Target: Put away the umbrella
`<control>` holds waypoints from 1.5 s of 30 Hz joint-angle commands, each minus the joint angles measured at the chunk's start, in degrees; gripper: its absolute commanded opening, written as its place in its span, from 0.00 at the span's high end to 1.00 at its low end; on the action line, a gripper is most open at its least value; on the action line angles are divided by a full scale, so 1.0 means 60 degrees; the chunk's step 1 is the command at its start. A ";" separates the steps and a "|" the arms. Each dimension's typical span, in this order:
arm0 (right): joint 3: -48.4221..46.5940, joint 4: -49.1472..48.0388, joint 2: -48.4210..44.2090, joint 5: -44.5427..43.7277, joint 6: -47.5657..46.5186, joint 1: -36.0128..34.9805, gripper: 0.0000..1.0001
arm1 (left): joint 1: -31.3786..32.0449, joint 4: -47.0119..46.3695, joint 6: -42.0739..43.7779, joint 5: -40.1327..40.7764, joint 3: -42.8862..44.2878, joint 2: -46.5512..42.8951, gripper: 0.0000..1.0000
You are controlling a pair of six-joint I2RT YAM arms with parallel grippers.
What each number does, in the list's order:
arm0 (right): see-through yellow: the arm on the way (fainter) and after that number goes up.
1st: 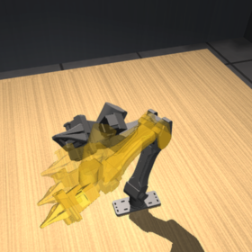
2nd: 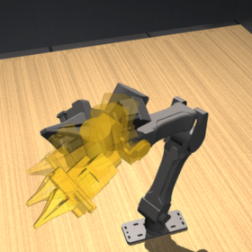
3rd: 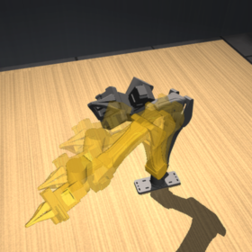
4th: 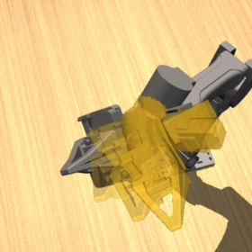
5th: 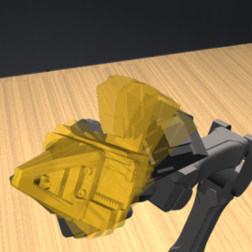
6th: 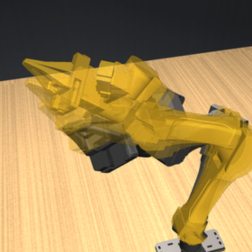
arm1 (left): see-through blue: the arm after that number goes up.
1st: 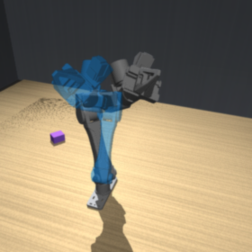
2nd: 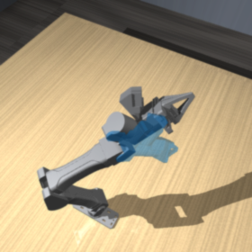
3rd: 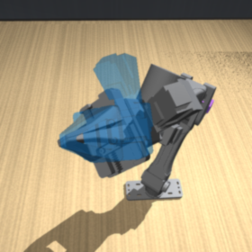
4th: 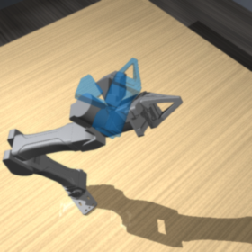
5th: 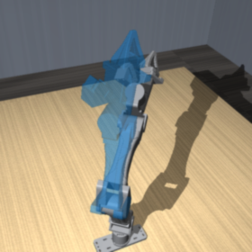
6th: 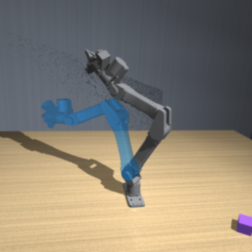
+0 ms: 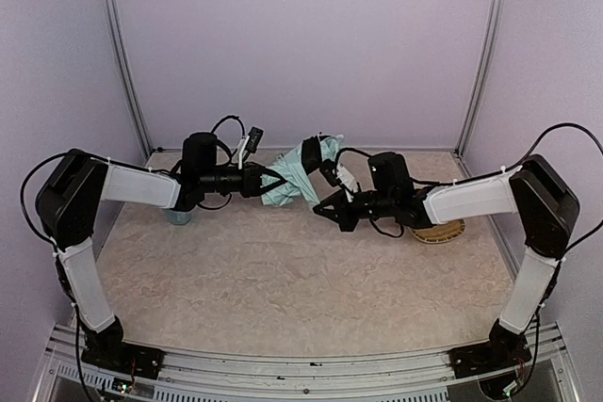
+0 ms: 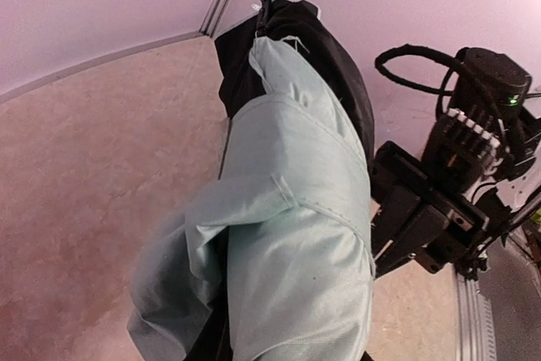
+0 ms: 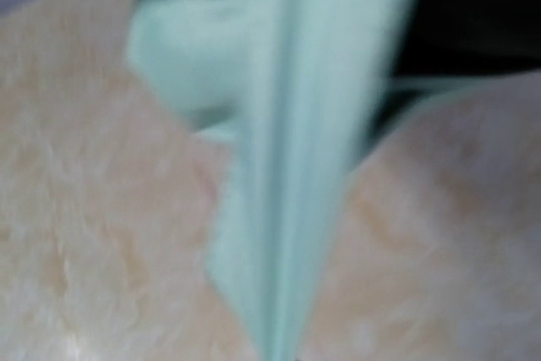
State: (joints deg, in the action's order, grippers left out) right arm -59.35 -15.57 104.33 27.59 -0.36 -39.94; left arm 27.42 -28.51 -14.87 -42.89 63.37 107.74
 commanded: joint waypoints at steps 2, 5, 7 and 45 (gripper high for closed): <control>0.0880 0.0439 -0.0874 -0.0293 -0.0410 0.0226 1.00 | -0.0349 -0.6798 -0.3653 -0.1472 -0.0434 -0.1631 1.00; 0.0833 -0.0338 -0.1529 -0.0266 -0.0755 0.0243 1.00 | 0.0229 -0.9735 -0.5771 -0.2521 -0.0637 -0.1573 1.00; 0.0834 -0.0823 -0.1989 -0.0330 -0.1031 0.0266 1.00 | 0.0469 -1.0621 -0.6584 -0.2916 -0.0615 -0.1514 1.00; 0.0139 0.0851 -0.5087 0.3366 -0.4896 0.0803 1.00 | 0.2435 0.2965 0.8107 -0.4654 -0.0518 -0.4678 1.00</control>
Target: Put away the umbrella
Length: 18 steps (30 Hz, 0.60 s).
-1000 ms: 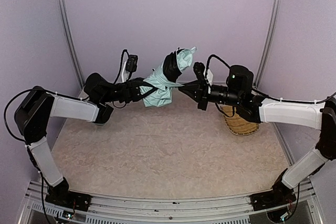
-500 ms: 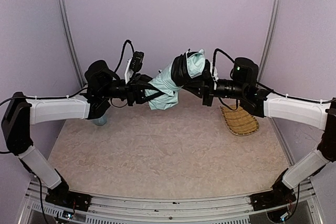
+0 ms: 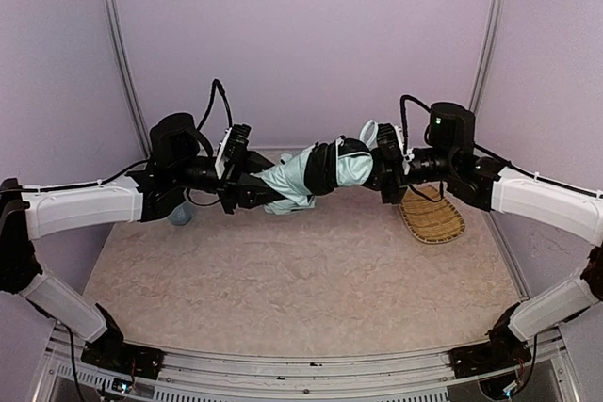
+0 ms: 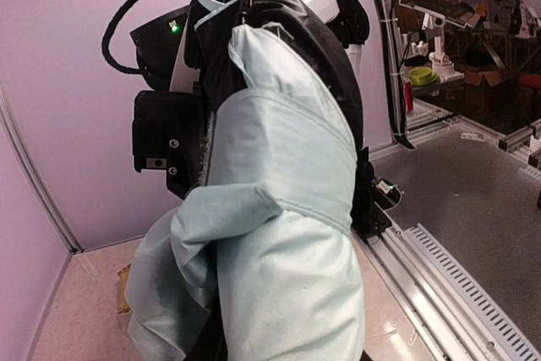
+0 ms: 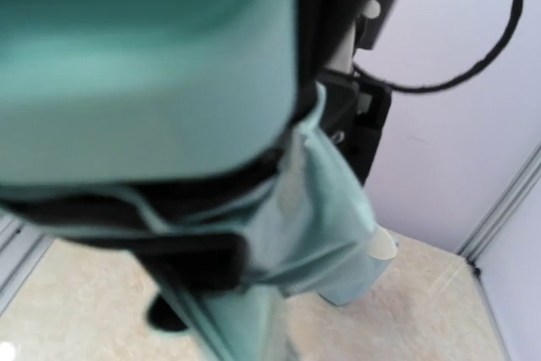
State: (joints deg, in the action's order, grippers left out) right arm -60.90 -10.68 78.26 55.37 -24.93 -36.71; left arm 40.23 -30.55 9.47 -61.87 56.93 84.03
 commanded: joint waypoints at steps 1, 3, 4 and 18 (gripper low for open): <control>0.0492 -0.0039 -0.0852 -0.1482 -0.1063 0.0104 1.00 | 0.0367 0.4432 0.4788 -0.1265 0.0791 -0.0681 1.00; 0.0600 -0.0073 -0.1014 -0.2478 -0.1813 -0.0521 1.00 | 0.0613 0.6154 0.6181 -0.0677 0.1319 -0.0520 1.00; 0.0644 -0.0102 -0.1071 -0.3031 -0.2279 -0.0917 1.00 | 0.0852 0.7020 0.6951 -0.0368 0.1608 -0.0408 1.00; 0.1130 -0.1896 -0.1395 -0.3909 -0.3462 -0.1512 1.00 | 0.2227 1.1621 1.0256 0.2497 0.3186 0.0696 1.00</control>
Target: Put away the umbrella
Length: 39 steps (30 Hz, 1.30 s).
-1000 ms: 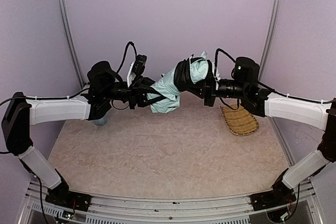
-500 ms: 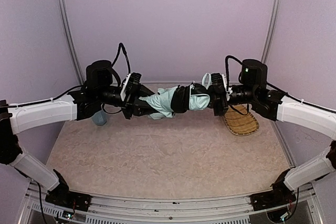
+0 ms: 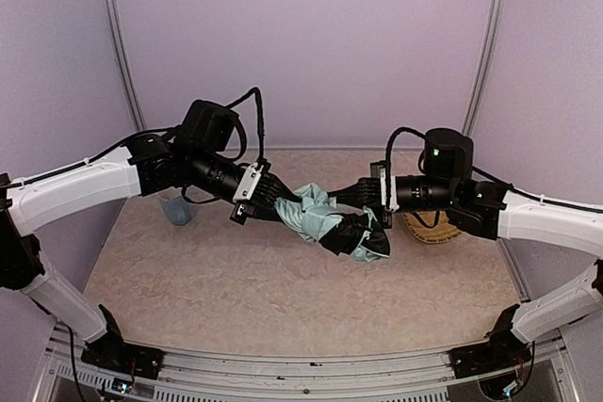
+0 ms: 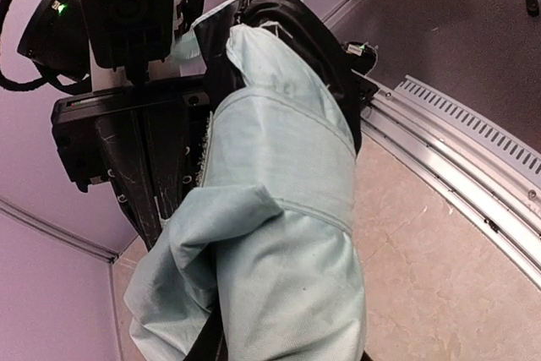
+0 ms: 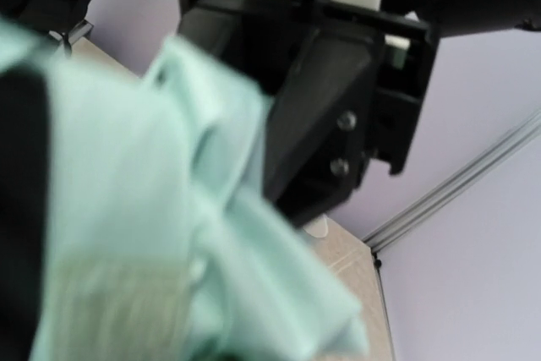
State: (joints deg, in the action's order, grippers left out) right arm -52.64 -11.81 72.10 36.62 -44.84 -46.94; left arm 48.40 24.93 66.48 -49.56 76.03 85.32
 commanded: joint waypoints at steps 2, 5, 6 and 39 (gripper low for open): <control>-0.0165 -0.1798 -0.0523 -0.0634 -0.0227 0.0084 1.00 | 0.0951 0.2196 0.0526 0.0684 -0.0288 0.0523 1.00; 0.0371 -0.2157 -0.0820 -0.1156 -0.0693 -0.0496 1.00 | 0.0996 0.1250 -0.0224 0.1492 -0.0981 0.0421 1.00; 0.0566 -0.2344 -0.0897 -0.1349 -0.0756 -0.0721 1.00 | 0.1013 0.1047 -0.0528 0.1873 -0.1169 0.0422 1.00; 0.2300 -0.4354 -0.2029 -0.1314 0.0634 -0.0044 1.00 | 0.1507 -0.2023 -0.2297 0.5018 -0.3222 0.1923 1.00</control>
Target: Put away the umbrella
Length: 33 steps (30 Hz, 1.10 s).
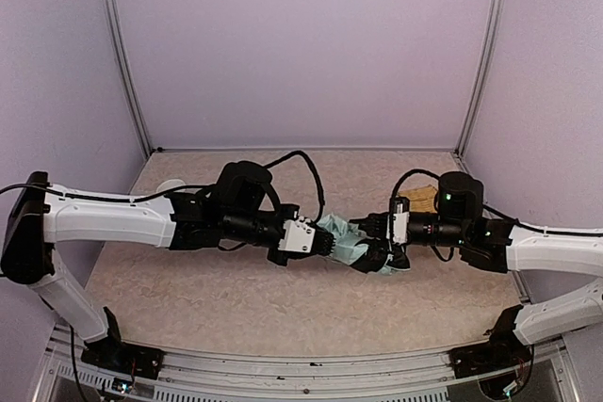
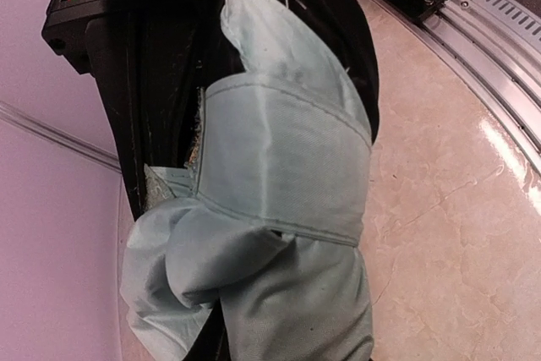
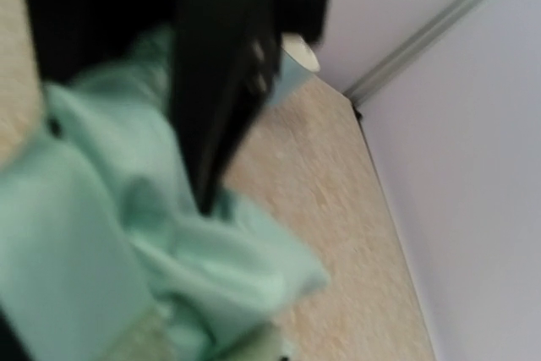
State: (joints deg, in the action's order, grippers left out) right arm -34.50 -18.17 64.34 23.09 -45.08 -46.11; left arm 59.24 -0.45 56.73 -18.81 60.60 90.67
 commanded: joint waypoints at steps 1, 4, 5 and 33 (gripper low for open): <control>-0.0733 -0.3238 -0.0731 0.0903 0.0585 -0.0270 1.00 | -0.0401 0.2172 -0.0773 -0.0112 -0.0620 0.1085 1.00; -0.0725 -0.3027 -0.0718 0.0746 0.0384 -0.0497 1.00 | -0.0772 0.2169 -0.1090 -0.0310 -0.0481 0.1351 1.00; -0.0737 -0.2947 -0.0698 0.0706 0.0314 -0.0580 1.00 | -0.0908 0.2169 -0.1215 -0.0414 -0.0432 0.1462 1.00; -0.1299 -0.3492 0.1472 0.2388 0.1126 -0.1588 1.00 | -0.2897 0.3950 -0.3434 -0.2933 0.2654 0.4764 1.00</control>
State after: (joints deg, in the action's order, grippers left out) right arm -35.62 -15.64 75.05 22.85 -39.86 -49.87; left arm 45.60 17.43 48.27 -54.26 74.08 112.12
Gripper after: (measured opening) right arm 0.006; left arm 0.239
